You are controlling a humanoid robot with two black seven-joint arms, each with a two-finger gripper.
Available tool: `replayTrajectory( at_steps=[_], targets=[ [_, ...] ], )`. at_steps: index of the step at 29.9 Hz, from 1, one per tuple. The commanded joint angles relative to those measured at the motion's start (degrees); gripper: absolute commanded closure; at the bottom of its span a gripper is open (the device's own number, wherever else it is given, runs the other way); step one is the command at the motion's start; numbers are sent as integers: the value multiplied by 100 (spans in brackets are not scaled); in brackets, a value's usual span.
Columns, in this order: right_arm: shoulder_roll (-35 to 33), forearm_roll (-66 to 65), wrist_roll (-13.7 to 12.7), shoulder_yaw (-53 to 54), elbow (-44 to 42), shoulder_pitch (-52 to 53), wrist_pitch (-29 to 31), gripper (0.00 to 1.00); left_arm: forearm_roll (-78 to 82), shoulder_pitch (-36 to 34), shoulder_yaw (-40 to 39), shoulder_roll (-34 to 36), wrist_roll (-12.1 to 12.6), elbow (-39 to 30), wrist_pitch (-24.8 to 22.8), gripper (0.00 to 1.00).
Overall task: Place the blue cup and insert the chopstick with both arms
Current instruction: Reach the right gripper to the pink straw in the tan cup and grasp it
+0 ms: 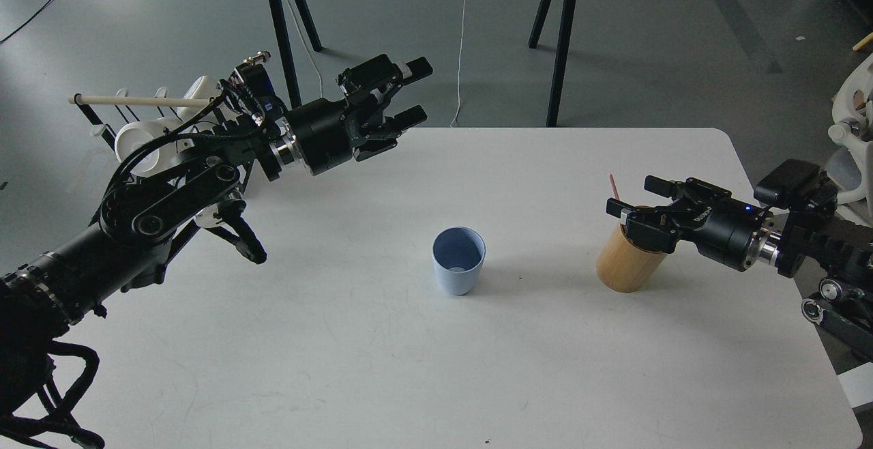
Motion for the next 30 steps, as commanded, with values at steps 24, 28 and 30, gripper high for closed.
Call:
replayTrajectory(
  at_steps=[24,28,30],
  targets=[
    [139,-272,0,-483,-264,414,-5,47,-8,21,-7,-40,0,34,0,2],
    [139,-387,0,-483,-273,414,-5,55,-17,21,-7,-40,0,43,0,2],
    [130,-387,0,-483,-273,414,-5,58,-17,30,-7,-40,0,34,0,2]
  ],
)
